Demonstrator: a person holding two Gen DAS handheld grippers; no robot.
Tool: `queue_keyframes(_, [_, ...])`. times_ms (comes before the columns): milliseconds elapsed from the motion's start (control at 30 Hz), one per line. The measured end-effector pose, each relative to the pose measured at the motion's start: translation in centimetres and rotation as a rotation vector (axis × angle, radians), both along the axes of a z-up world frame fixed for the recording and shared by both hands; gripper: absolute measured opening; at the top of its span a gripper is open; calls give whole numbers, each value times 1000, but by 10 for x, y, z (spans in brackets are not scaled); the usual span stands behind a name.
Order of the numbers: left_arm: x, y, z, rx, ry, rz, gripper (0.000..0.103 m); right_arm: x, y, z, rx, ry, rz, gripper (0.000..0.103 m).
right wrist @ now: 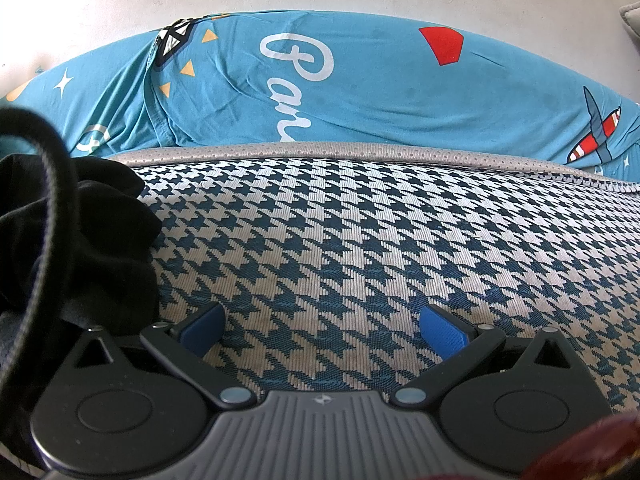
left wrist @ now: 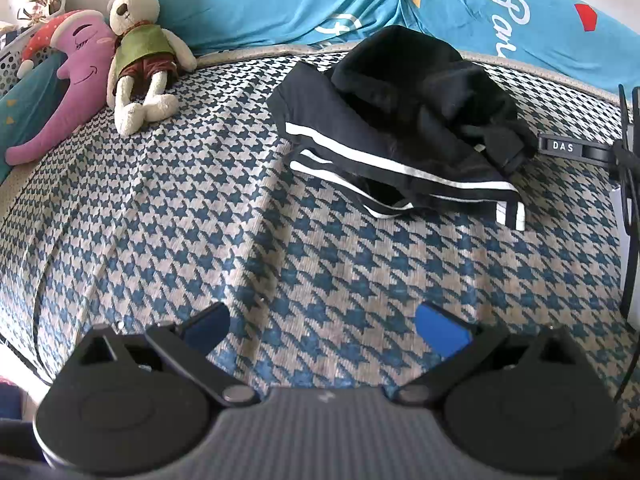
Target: Fold clothes
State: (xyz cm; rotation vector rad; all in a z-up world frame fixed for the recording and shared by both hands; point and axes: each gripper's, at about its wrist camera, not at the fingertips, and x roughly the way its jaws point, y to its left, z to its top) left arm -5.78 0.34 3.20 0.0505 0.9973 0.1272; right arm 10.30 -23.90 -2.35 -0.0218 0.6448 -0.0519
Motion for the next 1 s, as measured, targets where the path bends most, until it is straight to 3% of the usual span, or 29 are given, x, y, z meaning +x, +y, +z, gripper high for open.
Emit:
queue_keyframes(600, [-5, -4, 3, 36, 0, -2, 103, 0, 0, 0, 0, 0, 0, 103])
queue_keyframes(1000, [8, 4, 17, 13, -30, 28, 103, 0, 0, 0, 0, 0, 0, 103])
